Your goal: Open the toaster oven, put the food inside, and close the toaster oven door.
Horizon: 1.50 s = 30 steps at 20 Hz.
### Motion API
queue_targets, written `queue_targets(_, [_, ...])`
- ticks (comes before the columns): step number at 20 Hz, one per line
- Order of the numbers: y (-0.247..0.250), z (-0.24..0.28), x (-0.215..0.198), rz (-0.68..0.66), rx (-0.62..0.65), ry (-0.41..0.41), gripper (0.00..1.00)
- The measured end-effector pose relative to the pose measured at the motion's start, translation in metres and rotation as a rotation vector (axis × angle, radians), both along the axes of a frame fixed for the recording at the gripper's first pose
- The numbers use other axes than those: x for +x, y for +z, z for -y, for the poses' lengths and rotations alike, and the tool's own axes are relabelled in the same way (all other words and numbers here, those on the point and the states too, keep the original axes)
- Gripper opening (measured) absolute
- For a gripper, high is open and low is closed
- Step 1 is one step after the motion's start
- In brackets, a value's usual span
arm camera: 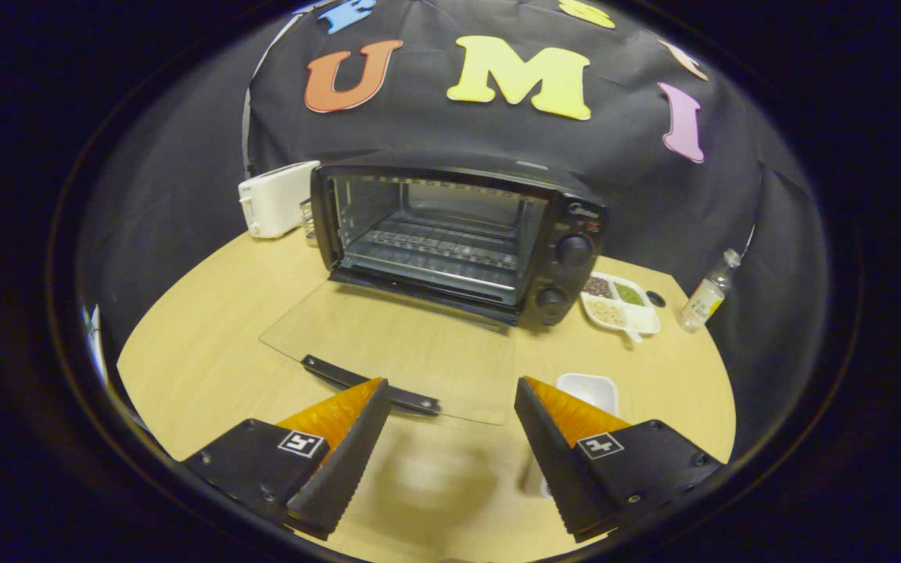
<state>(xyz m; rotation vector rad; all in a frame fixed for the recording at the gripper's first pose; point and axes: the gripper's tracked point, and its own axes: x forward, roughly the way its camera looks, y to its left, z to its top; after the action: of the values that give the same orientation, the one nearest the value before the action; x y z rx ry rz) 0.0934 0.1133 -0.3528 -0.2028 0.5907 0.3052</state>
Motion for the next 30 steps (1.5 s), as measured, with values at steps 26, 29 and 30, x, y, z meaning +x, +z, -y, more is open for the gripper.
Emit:
queue_targets(26, [-0.009,0.137,-0.01,-0.552,0.625,0.073,0.16])
queue_targets(29, [0.018,0.129,-0.003,-0.504,0.65,0.064,0.16])
queue_targets(30, [0.028,0.121,-0.001,-0.489,0.668,0.061,0.16])
